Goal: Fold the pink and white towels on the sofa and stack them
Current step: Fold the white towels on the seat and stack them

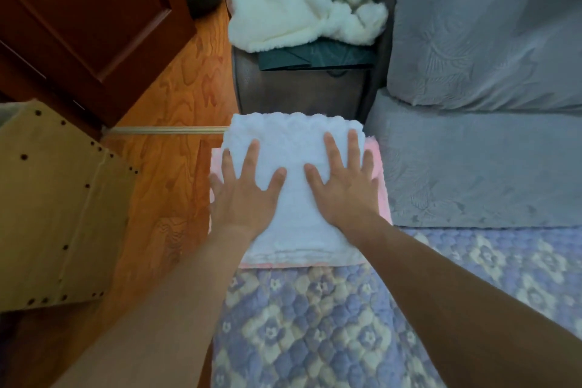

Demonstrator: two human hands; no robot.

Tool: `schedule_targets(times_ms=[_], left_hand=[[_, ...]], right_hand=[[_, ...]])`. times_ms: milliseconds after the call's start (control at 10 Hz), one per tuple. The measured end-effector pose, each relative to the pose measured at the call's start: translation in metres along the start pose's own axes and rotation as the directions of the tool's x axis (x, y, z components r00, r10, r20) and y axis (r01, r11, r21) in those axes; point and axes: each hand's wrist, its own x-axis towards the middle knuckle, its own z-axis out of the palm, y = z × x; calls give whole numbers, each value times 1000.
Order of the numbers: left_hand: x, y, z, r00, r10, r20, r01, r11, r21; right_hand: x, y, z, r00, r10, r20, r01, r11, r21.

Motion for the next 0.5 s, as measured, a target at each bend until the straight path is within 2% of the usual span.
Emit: schedule_targets(times_ms=[100,200,400,500], left_hand=[[4,-7,23,992,25,-121,-22,999,30],[5,-6,24,988,29,-154,-24,999,39],[-10,7,-7,998,-43,39,40,997,60],[-25,34,-41,993,-70,99,53,985,164]], right_hand=[[12,10,22,993,-37,-108,39,999,16],[17,10,20,995,-49,-88,51,999,12],[2,3,-39,971,-1,240,-7,999,33],[-29,-11,-91,967,33,253,-27,999,-27]])
